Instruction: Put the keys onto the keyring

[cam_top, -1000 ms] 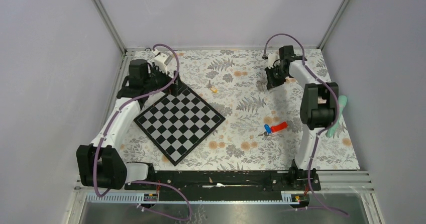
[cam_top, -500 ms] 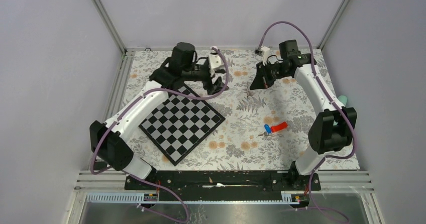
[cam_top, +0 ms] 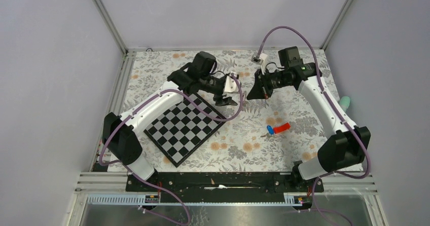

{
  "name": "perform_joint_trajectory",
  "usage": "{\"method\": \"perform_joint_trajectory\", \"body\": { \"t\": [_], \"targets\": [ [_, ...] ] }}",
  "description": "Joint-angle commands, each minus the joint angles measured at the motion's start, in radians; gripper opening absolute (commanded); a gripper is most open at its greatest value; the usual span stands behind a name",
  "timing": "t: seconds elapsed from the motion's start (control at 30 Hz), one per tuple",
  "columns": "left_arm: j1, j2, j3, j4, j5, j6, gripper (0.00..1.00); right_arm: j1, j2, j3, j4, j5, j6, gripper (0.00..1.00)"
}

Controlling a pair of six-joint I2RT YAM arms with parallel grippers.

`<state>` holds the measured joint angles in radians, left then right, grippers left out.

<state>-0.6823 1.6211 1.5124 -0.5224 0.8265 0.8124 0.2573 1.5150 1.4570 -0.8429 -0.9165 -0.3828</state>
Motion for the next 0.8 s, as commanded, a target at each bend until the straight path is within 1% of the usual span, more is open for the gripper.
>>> {"method": "perform_joint_trajectory", "body": {
  "t": [0.0,0.07,0.13,0.2,0.27,0.37,0.43,0.57,0.77],
  "targets": [
    [-0.013,0.006,0.039,-0.142,0.008,0.304,0.62,0.052,-0.072,-0.058,-0.027,-0.045,-0.067,0.0],
    [-0.013,0.009,0.058,-0.167,0.008,0.325,0.62,0.064,-0.085,-0.087,-0.015,-0.039,-0.068,0.0],
    [-0.015,0.007,0.066,-0.168,0.025,0.287,0.62,0.066,-0.104,-0.114,0.012,-0.035,-0.049,0.0],
    [-0.017,-0.003,0.054,-0.168,0.048,0.262,0.63,0.066,-0.122,-0.131,0.026,-0.037,-0.043,0.0],
    [-0.021,-0.018,0.033,-0.171,0.044,0.278,0.62,0.066,-0.135,-0.141,0.023,-0.044,-0.052,0.0],
    [-0.03,-0.023,0.029,-0.183,0.019,0.319,0.59,0.068,-0.147,-0.162,0.022,-0.065,-0.058,0.0],
    [-0.044,-0.02,0.037,-0.184,0.002,0.326,0.53,0.068,-0.154,-0.177,0.029,-0.078,-0.053,0.0],
    [-0.084,-0.012,0.053,-0.183,-0.018,0.341,0.46,0.068,-0.163,-0.2,0.049,-0.095,-0.038,0.0],
    [-0.133,0.005,0.066,-0.183,-0.07,0.348,0.45,0.068,-0.175,-0.22,0.055,-0.096,-0.036,0.0]
  ]
}}
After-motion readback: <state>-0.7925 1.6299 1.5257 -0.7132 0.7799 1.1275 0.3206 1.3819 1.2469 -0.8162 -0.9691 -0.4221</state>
